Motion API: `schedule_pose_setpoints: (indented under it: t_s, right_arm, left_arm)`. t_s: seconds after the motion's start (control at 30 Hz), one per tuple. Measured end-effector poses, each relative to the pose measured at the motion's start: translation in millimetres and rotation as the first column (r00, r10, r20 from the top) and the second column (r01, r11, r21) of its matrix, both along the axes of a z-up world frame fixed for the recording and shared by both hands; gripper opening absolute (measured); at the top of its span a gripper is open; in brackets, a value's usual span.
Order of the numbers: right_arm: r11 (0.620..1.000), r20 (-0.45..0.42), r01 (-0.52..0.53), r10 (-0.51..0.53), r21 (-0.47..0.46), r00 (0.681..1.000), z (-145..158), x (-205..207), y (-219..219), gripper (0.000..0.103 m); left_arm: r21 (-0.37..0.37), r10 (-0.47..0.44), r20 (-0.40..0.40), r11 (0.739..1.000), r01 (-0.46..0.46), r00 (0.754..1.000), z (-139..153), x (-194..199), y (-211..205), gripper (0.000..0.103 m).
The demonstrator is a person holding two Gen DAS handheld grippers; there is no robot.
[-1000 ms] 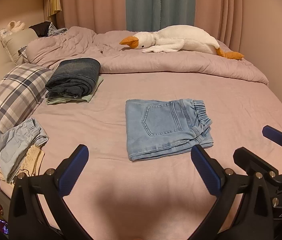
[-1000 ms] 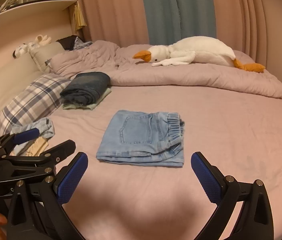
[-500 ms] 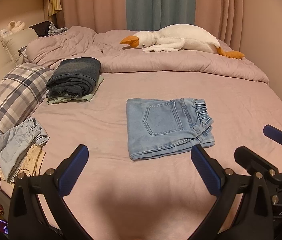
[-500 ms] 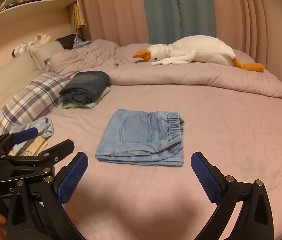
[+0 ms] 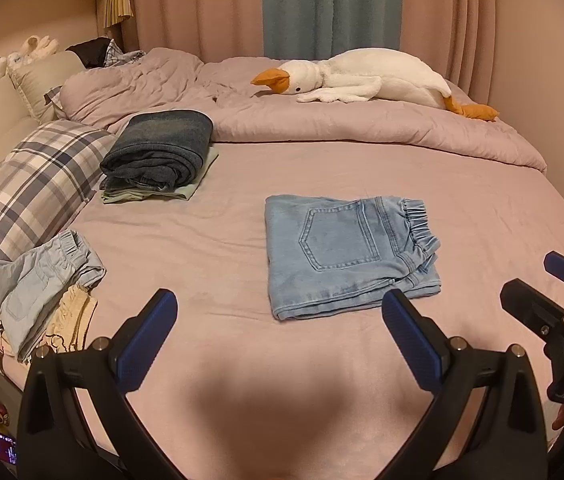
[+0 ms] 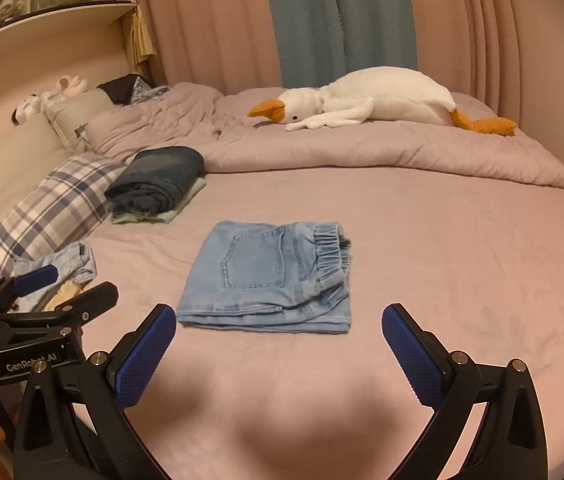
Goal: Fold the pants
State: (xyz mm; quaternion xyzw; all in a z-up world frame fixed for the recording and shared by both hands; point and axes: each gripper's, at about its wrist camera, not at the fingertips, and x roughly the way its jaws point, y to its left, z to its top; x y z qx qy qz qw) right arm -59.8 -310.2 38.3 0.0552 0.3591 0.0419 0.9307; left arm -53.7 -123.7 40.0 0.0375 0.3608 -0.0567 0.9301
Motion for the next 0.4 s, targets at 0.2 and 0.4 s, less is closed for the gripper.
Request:
schedule_pose_setpoints:
  t_s: [0.2, 0.4]
  right_arm:
    - [1.0, -0.003, -0.007, 0.007, -0.003, 1.0, -0.3, 1.1, -0.5, 0.102]
    - [1.0, -0.005, -0.009, 0.009, -0.002, 1.0, -0.3, 1.9, -1.4, 0.102]
  left_arm:
    - [0.002, 0.002, 0.003, 1.0, -0.002, 1.0, -0.5, -0.5, -1.6, 0.102]
    - [-0.001, 0.006, 0.001, 1.0, -0.006, 1.0, -0.7, 1.3, -1.9, 0.102]
